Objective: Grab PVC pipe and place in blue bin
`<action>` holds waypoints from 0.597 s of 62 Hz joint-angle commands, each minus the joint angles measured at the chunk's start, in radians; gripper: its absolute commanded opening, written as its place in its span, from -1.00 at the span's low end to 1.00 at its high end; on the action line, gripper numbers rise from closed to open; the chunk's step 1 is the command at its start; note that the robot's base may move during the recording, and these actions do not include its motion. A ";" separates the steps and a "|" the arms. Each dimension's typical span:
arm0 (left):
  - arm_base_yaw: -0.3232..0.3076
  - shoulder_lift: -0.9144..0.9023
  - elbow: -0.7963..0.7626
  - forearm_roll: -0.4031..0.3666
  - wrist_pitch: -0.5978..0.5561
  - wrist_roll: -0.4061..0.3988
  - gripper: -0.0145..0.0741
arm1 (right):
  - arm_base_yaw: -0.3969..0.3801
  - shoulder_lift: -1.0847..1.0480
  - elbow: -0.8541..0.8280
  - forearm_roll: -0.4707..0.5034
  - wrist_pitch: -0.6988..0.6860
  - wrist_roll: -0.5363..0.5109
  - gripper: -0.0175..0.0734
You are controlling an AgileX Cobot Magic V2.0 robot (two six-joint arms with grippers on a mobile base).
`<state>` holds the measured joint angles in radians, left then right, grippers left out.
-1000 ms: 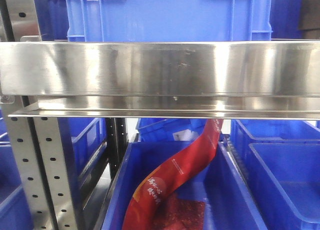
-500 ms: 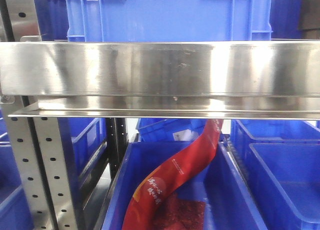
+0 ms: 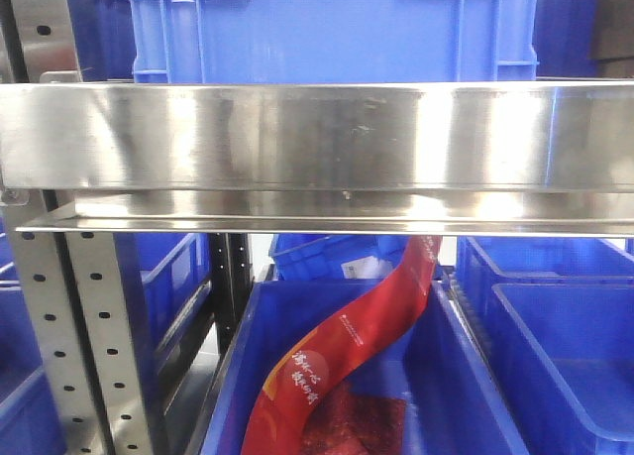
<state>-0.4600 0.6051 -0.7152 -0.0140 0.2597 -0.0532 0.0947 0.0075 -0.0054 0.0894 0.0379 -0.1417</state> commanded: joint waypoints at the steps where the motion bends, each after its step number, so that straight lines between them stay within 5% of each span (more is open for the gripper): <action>1: -0.004 -0.006 -0.001 0.000 -0.015 0.002 -0.92 | -0.006 -0.008 0.005 0.012 -0.026 0.021 -0.99; 37: -0.004 -0.006 -0.001 0.000 -0.015 0.002 -0.92 | -0.006 -0.008 0.005 0.007 -0.025 0.021 -0.99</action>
<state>-0.4600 0.6051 -0.7152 -0.0140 0.2597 -0.0532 0.0939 0.0033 -0.0015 0.0962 0.0379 -0.1190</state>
